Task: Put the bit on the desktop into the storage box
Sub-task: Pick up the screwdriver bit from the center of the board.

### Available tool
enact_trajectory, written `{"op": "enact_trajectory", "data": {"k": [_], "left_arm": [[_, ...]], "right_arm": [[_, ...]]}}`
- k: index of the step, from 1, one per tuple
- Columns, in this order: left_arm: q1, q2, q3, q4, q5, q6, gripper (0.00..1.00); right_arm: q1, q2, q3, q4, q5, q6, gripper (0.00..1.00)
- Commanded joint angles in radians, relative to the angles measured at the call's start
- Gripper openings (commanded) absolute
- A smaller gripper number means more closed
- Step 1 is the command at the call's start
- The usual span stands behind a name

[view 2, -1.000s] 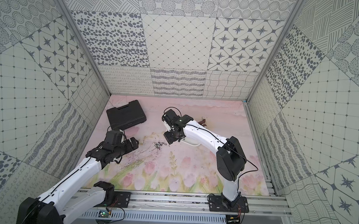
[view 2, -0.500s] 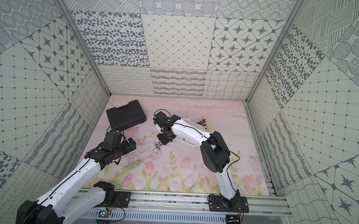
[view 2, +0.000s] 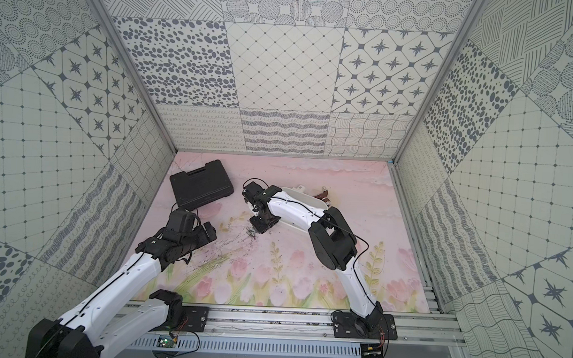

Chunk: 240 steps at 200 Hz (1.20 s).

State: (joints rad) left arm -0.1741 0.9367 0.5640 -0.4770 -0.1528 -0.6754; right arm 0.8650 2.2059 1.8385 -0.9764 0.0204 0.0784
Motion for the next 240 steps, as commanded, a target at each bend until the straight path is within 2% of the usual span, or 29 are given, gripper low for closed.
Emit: {"op": "enact_trajectory", "data": {"k": [1, 124, 194, 240], "left_arm": [[0.003, 0.011, 0.011, -0.022, -0.019, 0.024, 0.99], [0.005, 0.034, 0.007, -0.005, -0.01, 0.014, 0.99], [0.005, 0.041, 0.007, 0.001, -0.01, 0.007, 0.99], [0.005, 0.051, 0.008, 0.007, 0.001, 0.005, 0.99]], "right_arm": [[0.007, 0.028, 0.031, 0.004, 0.022, -0.002, 0.36], [0.006, 0.117, 0.074, 0.002, 0.015, -0.005, 0.3], [0.006, 0.107, 0.058, -0.006, 0.019, -0.005, 0.17], [0.006, 0.079, 0.056, -0.006, 0.029, -0.003, 0.12]]}}
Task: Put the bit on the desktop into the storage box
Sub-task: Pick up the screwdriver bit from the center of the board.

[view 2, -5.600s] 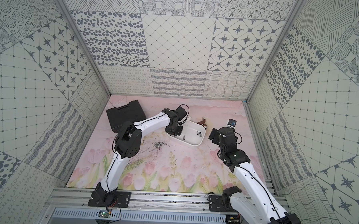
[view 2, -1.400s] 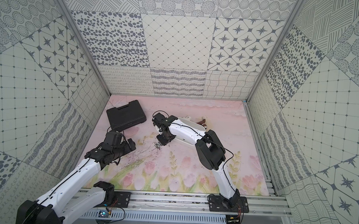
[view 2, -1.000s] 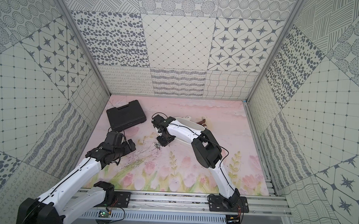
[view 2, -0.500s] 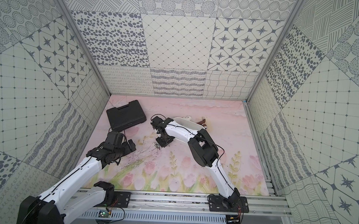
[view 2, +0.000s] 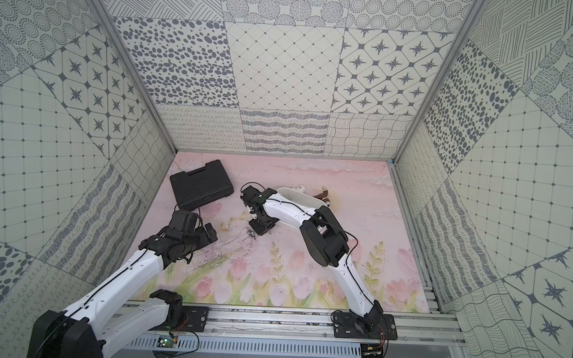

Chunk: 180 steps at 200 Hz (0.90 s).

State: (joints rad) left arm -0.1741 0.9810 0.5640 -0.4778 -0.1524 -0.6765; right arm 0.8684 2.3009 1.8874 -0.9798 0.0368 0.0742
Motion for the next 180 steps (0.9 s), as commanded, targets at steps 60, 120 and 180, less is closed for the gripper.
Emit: {"op": "enact_trajectory", "data": {"k": [60, 120, 180], "left_arm": [[0.005, 0.012, 0.006, 0.015, 0.016, -0.005, 0.99], [0.005, 0.012, 0.007, 0.014, 0.02, -0.008, 0.99], [0.004, 0.011, 0.008, 0.014, 0.024, -0.014, 0.99]], "right_arm": [[-0.002, -0.104, 0.001, -0.003, 0.001, 0.007, 0.11], [-0.046, -0.233, -0.025, 0.0, -0.018, 0.035, 0.11], [-0.143, -0.319, -0.077, -0.002, 0.004, 0.05, 0.11]]}}
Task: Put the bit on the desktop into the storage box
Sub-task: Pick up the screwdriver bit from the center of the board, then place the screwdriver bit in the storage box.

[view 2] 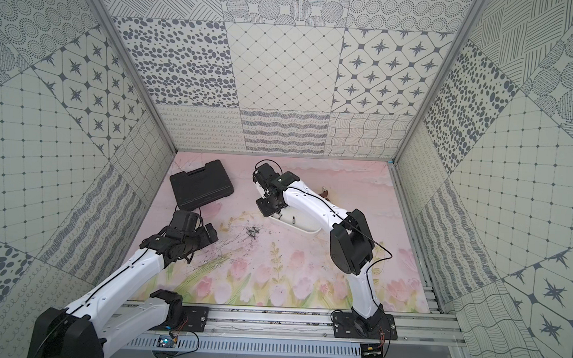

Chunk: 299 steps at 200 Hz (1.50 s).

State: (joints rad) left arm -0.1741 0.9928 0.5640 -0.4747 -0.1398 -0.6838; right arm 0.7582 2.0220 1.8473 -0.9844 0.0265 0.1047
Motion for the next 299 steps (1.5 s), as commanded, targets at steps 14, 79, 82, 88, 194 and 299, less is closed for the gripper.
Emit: {"op": "enact_trajectory", "data": {"k": [14, 79, 82, 88, 194, 299], "left_arm": [[0.005, -0.001, 0.009, 0.01, 0.011, -0.006, 0.99], [0.005, 0.009, 0.009, 0.018, 0.02, -0.009, 0.99], [0.005, 0.011, 0.01, 0.017, 0.021, -0.01, 0.99], [0.005, 0.012, 0.008, 0.02, 0.022, -0.011, 0.99], [0.005, 0.029, 0.016, 0.019, 0.03, -0.014, 0.99], [0.005, 0.052, 0.02, 0.05, 0.043, -0.016, 0.99]], "right_arm": [[-0.057, -0.05, -0.061, 0.004, 0.019, 0.024, 0.11], [-0.131, -0.037, -0.178, 0.022, 0.077, 0.036, 0.11], [-0.132, -0.032, -0.182, 0.024, 0.079, 0.036, 0.11], [-0.136, -0.026, -0.191, 0.033, 0.082, 0.036, 0.1], [-0.143, 0.072, -0.253, 0.107, 0.073, 0.052, 0.11], [-0.143, 0.054, -0.258, 0.107, 0.064, 0.059, 0.27]]}}
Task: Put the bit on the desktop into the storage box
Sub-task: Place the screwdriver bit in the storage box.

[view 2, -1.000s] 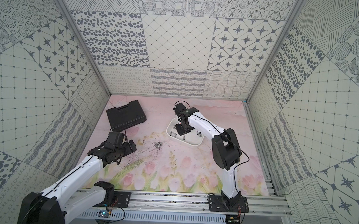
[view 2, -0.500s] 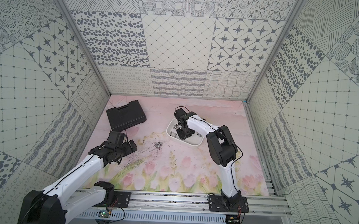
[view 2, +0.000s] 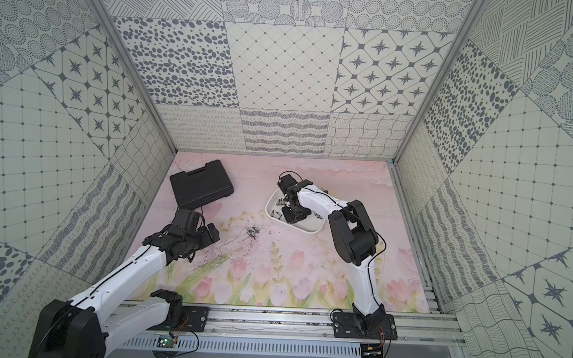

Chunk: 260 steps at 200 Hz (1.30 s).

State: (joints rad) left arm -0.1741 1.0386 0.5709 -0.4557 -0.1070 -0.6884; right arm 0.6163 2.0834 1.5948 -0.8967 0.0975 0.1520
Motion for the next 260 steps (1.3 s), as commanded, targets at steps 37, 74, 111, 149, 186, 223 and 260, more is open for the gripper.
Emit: {"op": "enact_trajectory", "data": {"k": [37, 74, 111, 149, 186, 223, 260], "left_arm": [[0.005, 0.002, 0.014, 0.026, 0.007, -0.009, 0.99], [0.005, -0.005, 0.014, 0.022, 0.009, -0.01, 0.99], [0.005, -0.008, 0.011, 0.024, 0.009, -0.01, 0.99], [0.005, -0.011, 0.011, 0.018, 0.007, -0.002, 0.99], [0.005, -0.014, 0.009, 0.031, 0.021, -0.017, 0.99], [0.005, -0.005, 0.008, 0.042, 0.057, -0.034, 0.99], [0.004, -0.003, 0.009, 0.056, 0.078, -0.047, 0.99]], "right_arm": [[-0.001, -0.044, -0.01, 0.019, 0.011, 0.015, 0.39], [-0.001, -0.097, -0.019, 0.019, 0.01, 0.022, 0.47], [-0.001, -0.154, -0.03, 0.02, -0.004, 0.039, 0.54], [0.015, -0.207, -0.038, 0.019, 0.0, 0.05, 0.64], [0.046, -0.238, -0.029, 0.019, 0.009, 0.069, 0.75], [0.086, -0.258, -0.009, 0.018, -0.002, 0.091, 0.85], [0.13, -0.267, 0.025, 0.017, -0.02, 0.1, 0.86]]}}
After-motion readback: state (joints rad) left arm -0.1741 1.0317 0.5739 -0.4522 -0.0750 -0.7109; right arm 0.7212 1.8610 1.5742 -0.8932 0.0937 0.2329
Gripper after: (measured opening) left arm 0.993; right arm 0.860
